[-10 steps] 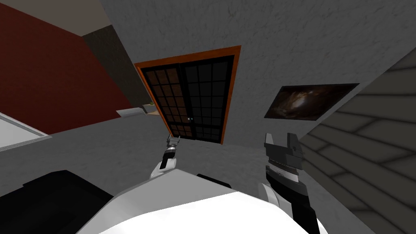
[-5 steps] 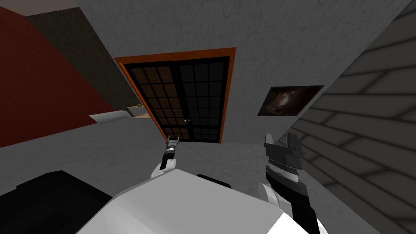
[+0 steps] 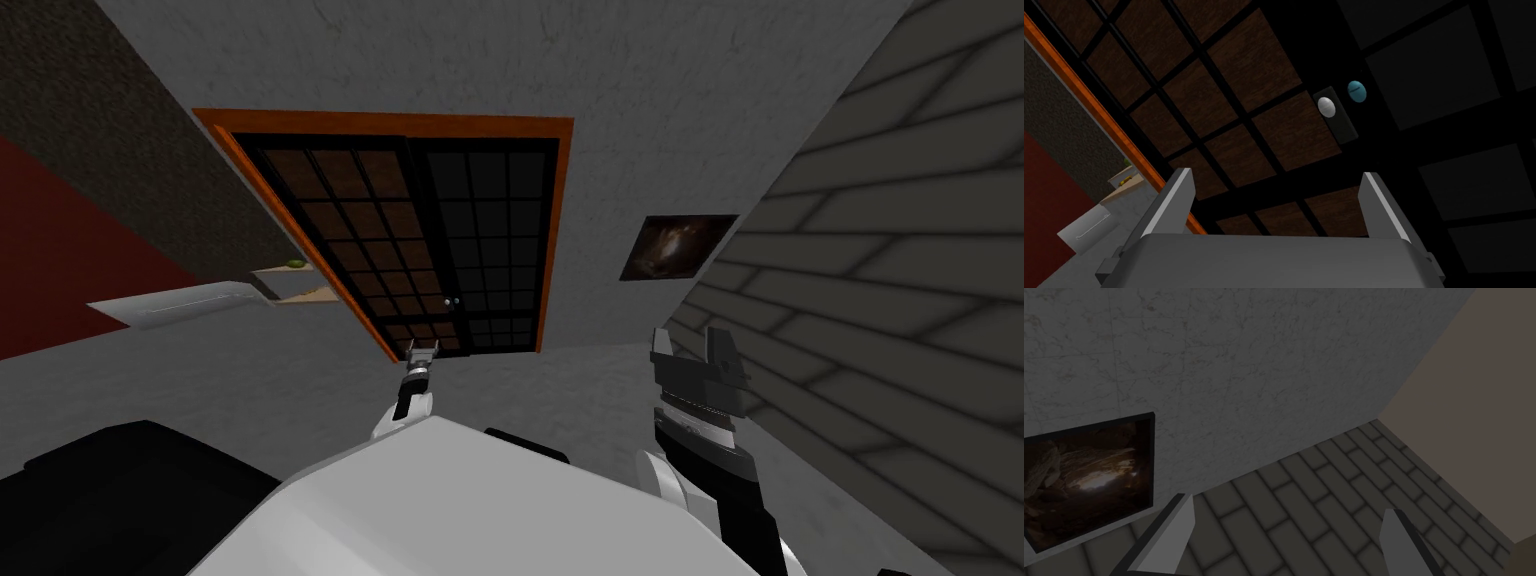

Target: Push the door open

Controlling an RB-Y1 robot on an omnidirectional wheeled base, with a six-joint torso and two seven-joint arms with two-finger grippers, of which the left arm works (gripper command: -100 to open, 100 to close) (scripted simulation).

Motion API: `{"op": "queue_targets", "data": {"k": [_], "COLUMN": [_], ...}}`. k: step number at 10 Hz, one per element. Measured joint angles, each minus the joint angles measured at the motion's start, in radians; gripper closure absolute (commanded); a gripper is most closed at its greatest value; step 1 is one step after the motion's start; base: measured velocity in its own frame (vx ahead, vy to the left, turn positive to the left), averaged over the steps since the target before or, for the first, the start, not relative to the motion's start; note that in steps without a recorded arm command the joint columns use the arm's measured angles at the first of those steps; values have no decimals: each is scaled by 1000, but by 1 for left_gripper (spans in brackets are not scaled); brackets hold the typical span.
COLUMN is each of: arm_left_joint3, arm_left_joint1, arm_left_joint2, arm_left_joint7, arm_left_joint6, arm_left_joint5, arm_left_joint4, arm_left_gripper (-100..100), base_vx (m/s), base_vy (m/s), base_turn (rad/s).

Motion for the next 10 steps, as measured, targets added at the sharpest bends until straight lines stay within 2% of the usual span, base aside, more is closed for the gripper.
{"op": "queue_targets", "data": {"k": [3,9,10], "arm_left_joint3": [22,72,80], "arm_left_joint1": [-27,-73,-72], "arm_left_joint2": [0,-1,-6], "arm_left_joint7": [43,145,161], "arm_left_joint6": [-22,-49,-46], "arm_left_joint5": [6,19,21], "arm_left_joint4": [69,186,185], "arm_left_gripper": [-100,-100,-100], "base_vx": [-5,2,-15], "base_vy": [169,183,157], "base_turn": [-223,-214,-140]}}
